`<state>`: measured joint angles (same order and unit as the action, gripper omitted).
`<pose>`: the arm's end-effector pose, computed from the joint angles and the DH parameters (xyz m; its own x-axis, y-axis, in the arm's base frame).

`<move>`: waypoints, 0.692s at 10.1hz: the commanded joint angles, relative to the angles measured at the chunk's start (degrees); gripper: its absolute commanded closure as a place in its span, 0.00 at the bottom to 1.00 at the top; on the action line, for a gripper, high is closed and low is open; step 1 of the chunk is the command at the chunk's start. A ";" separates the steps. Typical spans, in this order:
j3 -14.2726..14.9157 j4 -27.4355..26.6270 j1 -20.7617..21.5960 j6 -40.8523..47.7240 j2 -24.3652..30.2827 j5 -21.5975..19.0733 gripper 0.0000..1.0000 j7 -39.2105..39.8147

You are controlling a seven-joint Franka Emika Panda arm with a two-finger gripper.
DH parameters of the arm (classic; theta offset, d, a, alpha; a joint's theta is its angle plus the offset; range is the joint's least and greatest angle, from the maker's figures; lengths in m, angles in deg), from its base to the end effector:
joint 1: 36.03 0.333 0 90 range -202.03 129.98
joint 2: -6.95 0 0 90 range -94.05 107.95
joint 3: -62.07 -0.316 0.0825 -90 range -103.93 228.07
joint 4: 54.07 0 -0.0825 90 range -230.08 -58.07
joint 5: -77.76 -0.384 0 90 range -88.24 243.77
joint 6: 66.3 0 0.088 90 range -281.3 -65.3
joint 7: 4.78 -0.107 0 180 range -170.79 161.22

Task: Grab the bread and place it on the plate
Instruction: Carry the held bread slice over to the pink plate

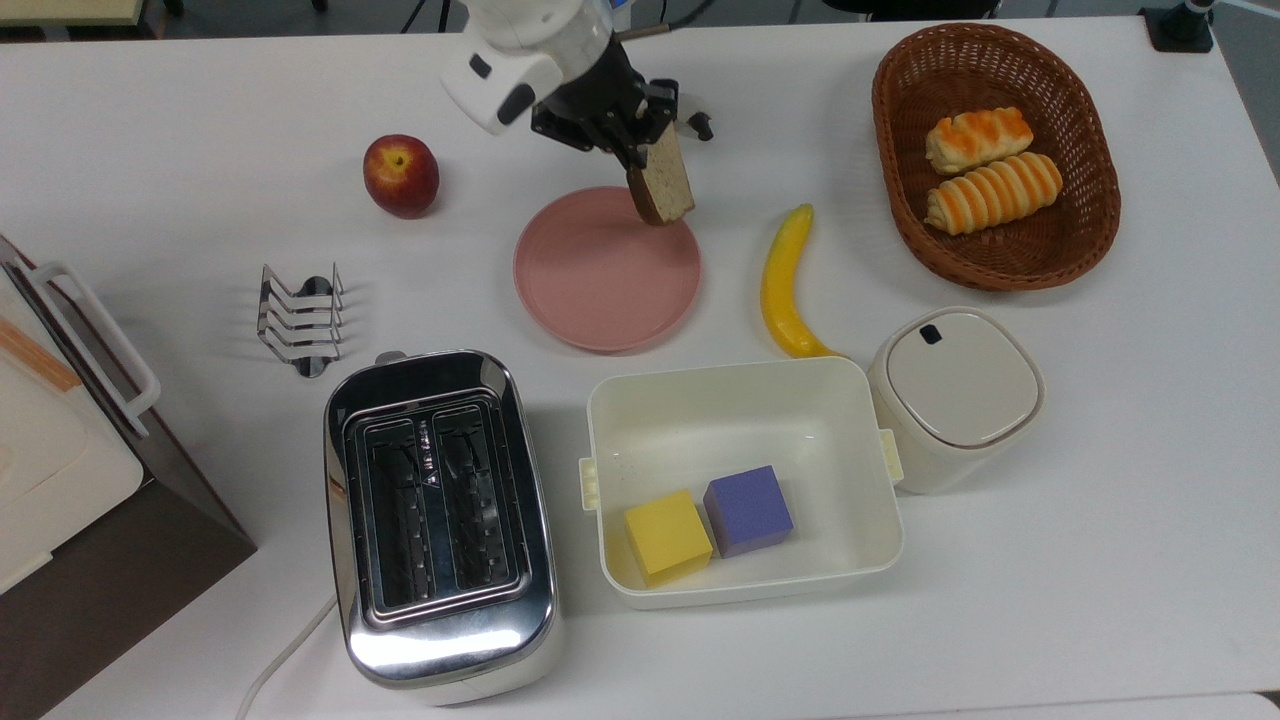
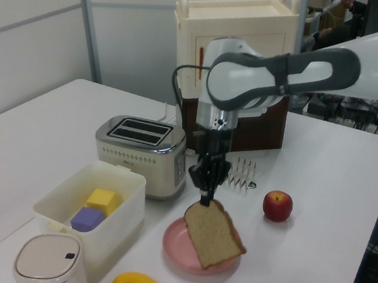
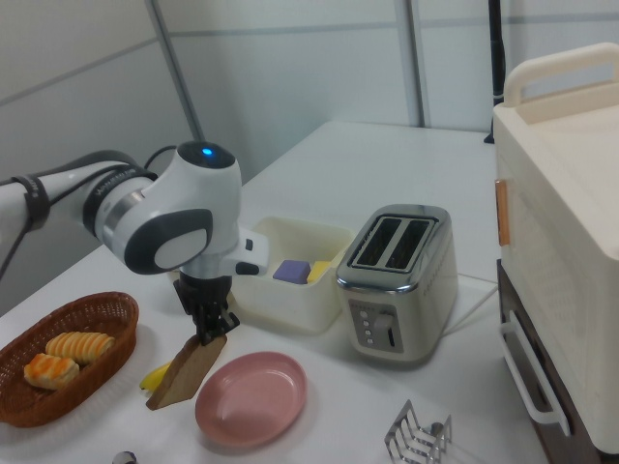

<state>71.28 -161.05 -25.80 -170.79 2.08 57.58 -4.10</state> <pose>0.5708 0.0404 0.4620 0.9889 -0.0589 -0.1364 -0.0990 -0.9458 -0.3092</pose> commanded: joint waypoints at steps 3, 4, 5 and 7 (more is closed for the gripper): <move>0.90 3.43 1.73 -5.73 -7.77 -2.93 1.00 0.11; 0.99 3.62 1.73 -5.73 -7.87 -2.93 1.00 0.11; 1.42 3.79 1.99 -5.21 -7.69 -2.93 1.00 0.11; 8.07 6.42 6.97 -2.15 -7.60 -3.02 1.00 0.20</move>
<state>72.62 -156.99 -24.32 -176.04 -5.89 55.97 -4.11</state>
